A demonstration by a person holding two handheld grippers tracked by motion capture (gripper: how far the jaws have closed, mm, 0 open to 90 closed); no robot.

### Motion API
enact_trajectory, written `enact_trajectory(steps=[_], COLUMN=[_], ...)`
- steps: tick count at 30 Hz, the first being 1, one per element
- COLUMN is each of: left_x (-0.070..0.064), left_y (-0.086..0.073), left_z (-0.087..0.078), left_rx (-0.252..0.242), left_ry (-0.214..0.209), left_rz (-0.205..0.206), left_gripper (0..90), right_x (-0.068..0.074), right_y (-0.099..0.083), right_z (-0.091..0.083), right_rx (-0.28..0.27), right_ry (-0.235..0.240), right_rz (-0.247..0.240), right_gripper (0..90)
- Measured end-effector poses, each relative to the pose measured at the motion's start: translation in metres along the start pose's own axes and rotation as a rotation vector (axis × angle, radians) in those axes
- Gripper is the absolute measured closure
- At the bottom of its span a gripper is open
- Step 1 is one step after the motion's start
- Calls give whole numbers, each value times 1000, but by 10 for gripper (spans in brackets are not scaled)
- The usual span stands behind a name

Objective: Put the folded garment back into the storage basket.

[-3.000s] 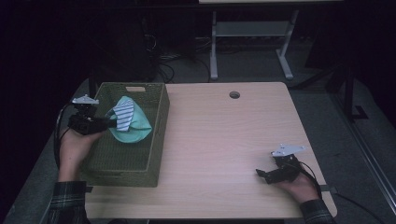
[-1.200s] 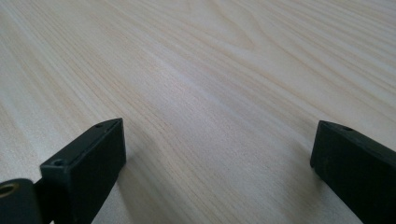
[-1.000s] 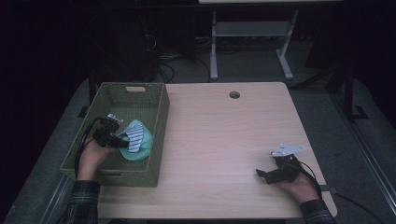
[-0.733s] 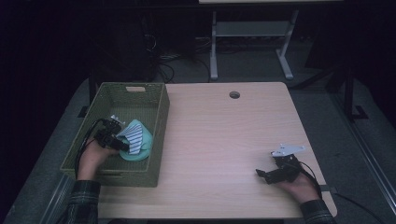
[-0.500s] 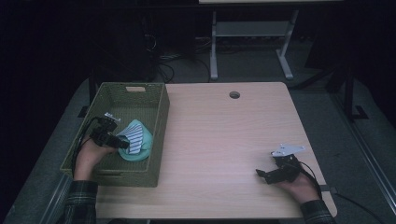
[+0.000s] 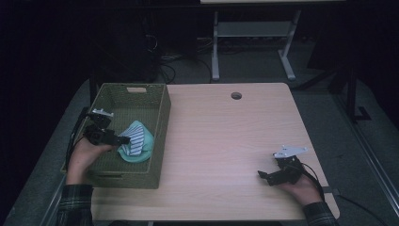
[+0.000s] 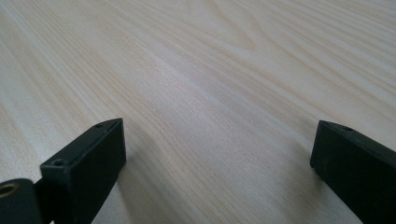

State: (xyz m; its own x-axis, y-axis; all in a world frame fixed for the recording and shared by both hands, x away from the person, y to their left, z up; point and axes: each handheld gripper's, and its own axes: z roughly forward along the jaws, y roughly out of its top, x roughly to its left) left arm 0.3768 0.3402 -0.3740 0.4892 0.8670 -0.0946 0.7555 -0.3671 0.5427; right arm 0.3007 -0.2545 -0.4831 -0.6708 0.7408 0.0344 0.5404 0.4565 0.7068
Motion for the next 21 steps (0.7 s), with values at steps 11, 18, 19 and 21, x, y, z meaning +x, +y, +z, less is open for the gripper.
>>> enact_trajectory(steps=[11, 18, 19, 21], left_x=[-22, -45, -49, -54], left_y=[13, 23, 25, 27], left_z=[-13, -20, -20, -20], left_rx=[-107, -162, -168, -179], left_ry=[-36, -91, -106, -118], left_rz=[14, 49, 48, 53], left_gripper=[178, 180, 181, 182], right_x=[0, 0, 0, 0], right_y=[0, 0, 0, 0], right_z=[0, 0, 0, 0], right_rx=[1, 1, 0, 0], right_ry=[0, 0, 1, 1], right_rz=[-1, -2, -1, -1], right_gripper=[31, 31, 31, 31])
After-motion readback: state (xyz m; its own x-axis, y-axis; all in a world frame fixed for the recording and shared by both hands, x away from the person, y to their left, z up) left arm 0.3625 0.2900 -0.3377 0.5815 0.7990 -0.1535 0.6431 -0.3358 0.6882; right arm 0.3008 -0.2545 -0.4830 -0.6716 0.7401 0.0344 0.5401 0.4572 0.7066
